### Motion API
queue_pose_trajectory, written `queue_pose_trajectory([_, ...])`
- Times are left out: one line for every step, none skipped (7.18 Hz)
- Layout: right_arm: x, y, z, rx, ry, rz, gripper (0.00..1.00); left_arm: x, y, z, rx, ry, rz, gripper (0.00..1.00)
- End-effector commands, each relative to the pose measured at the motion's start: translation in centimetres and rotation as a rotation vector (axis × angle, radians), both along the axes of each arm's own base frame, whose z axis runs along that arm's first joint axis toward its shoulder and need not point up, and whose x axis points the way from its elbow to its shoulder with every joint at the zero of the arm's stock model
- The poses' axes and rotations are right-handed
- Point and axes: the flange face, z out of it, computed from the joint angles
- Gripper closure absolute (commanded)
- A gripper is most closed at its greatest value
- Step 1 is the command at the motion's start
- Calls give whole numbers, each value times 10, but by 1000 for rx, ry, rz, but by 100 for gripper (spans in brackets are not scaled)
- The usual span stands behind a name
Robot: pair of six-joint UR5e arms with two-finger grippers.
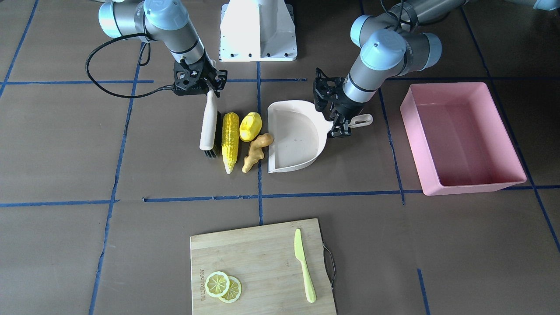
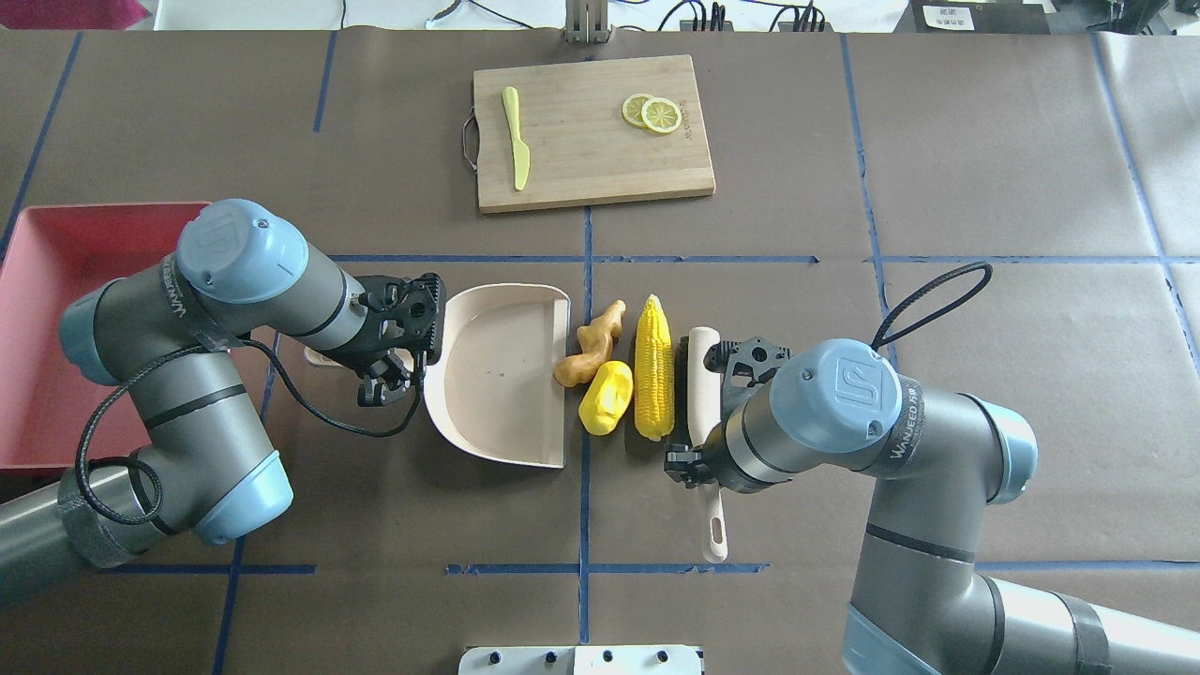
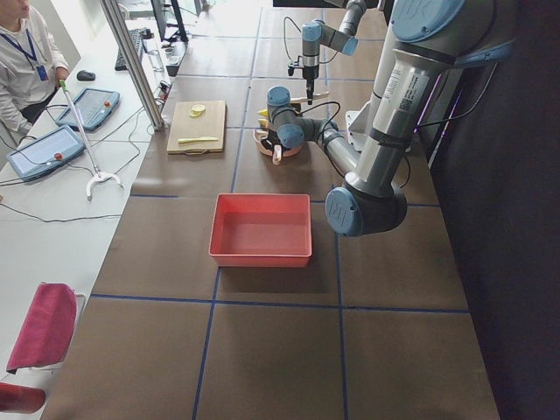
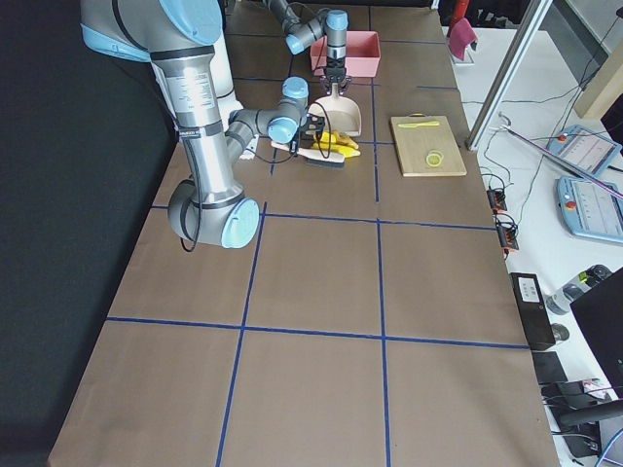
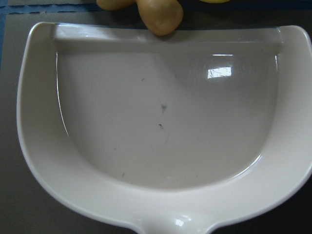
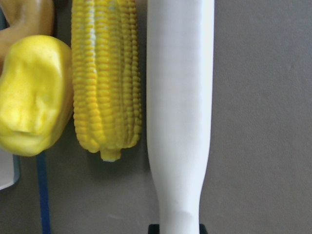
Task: Sweep and dump trash into bin
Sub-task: 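Lift the brush with the right gripper and bring it beside the corn, then sweep the corn, squash and ginger into the dustpan with the right gripper's brush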
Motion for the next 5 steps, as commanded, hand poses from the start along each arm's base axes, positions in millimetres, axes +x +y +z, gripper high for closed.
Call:
queue_pose_trajectory([-4,-4,-7,6,-9,2,100,0,0,0,-1,0,-1,100])
queue_pose_trajectory([-5,-3,-9,6,-12,0,100,0,0,0,0,0,-2,100])
queue_pose_trajectory([-7,-3,-10,5,-13,-1,100,0,0,1,-1,-2,-2,100])
queue_pose_trajectory([-7,-3,-11,5,-15,-2,100,0,0,2,-3,-2,-1,100])
queue_pose_trajectory([-10,-4,-20,10,-26,-2,100,1,0,2,-2,-3,-1,100])
